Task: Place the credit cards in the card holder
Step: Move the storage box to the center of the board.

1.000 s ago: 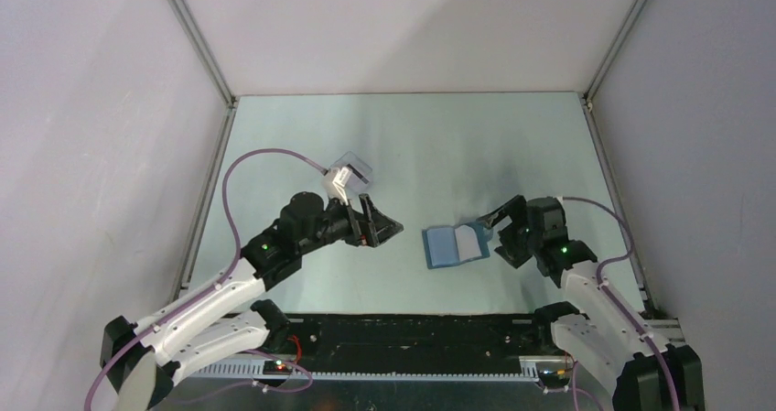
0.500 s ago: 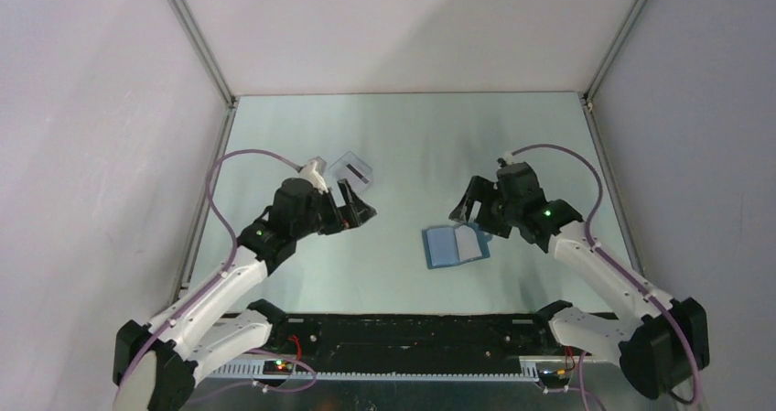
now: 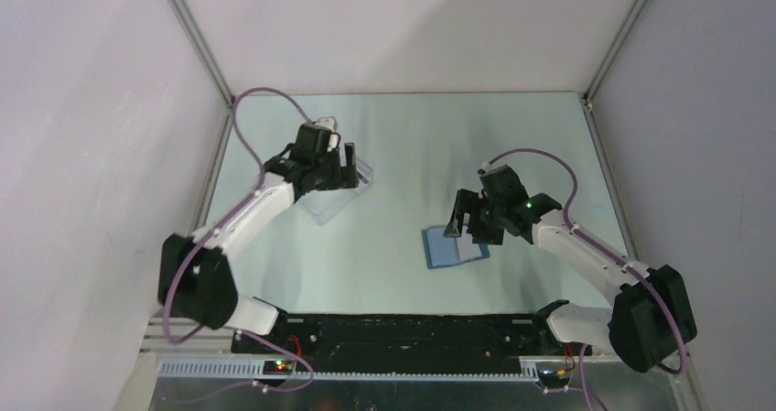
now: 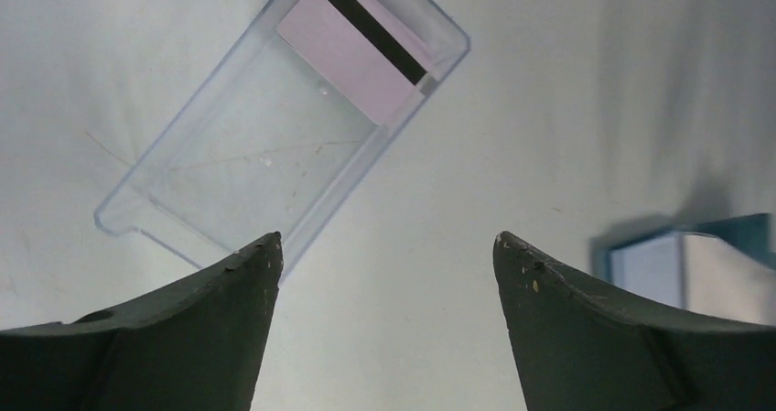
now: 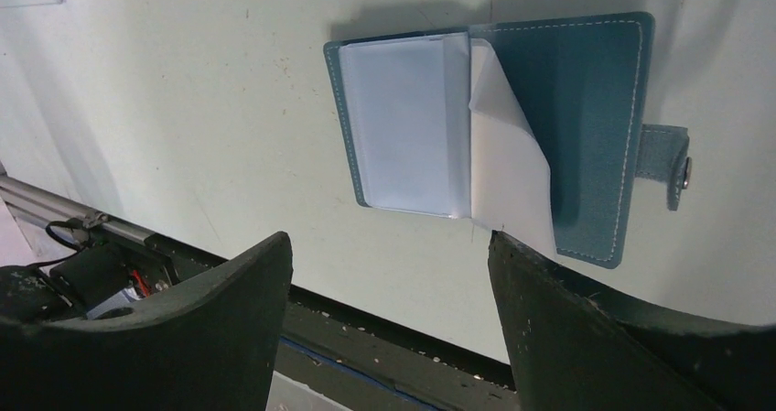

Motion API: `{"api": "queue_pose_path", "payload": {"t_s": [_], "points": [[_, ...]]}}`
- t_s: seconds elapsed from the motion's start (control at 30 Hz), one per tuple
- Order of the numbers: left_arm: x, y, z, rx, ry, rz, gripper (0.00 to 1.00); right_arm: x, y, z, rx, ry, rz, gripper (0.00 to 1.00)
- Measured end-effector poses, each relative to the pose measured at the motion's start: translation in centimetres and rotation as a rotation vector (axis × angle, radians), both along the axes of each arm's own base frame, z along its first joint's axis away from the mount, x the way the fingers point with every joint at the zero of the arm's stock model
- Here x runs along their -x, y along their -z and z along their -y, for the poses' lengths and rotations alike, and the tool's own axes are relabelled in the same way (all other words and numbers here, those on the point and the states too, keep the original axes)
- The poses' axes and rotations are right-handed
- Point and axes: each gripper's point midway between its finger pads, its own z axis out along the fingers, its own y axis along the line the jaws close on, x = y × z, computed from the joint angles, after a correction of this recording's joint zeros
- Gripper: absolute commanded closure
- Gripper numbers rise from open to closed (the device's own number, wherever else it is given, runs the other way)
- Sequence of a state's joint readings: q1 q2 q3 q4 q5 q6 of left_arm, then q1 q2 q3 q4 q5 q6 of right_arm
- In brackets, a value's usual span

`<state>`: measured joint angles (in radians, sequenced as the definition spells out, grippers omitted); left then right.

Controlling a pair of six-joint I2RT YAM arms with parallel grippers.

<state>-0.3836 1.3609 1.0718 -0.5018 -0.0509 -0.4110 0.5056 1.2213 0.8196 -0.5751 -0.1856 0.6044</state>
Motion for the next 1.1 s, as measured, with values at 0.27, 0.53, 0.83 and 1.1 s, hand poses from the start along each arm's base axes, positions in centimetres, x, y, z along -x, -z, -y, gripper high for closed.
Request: {"api": "queue_pose_path", "payload": {"t_s": [0.27, 0.53, 0.83, 1.1], "points": [[-0.7, 7.2, -0.2, -0.173, 0.127, -0.2, 0.32, -0.2, -0.3, 0.1, -0.05, -0.008, -0.019, 0.19], [0.2, 9.7, -0.3, -0.232, 0.201, -0.271, 0.68, -0.4, -0.7, 0.3, -0.089, -0.019, -0.024, 0.19], [1.1, 10.1, 1.4, -0.296, 0.336, -0.257, 0.95, -0.5, -0.9, -0.1, -0.115, -0.052, -0.033, 0.19], [4.4, 9.5, 5.2, -0.374, 0.546, -0.198, 1.0, -0.5, -1.6, -0.8, -0.147, -0.092, -0.026, 0.18]]}}
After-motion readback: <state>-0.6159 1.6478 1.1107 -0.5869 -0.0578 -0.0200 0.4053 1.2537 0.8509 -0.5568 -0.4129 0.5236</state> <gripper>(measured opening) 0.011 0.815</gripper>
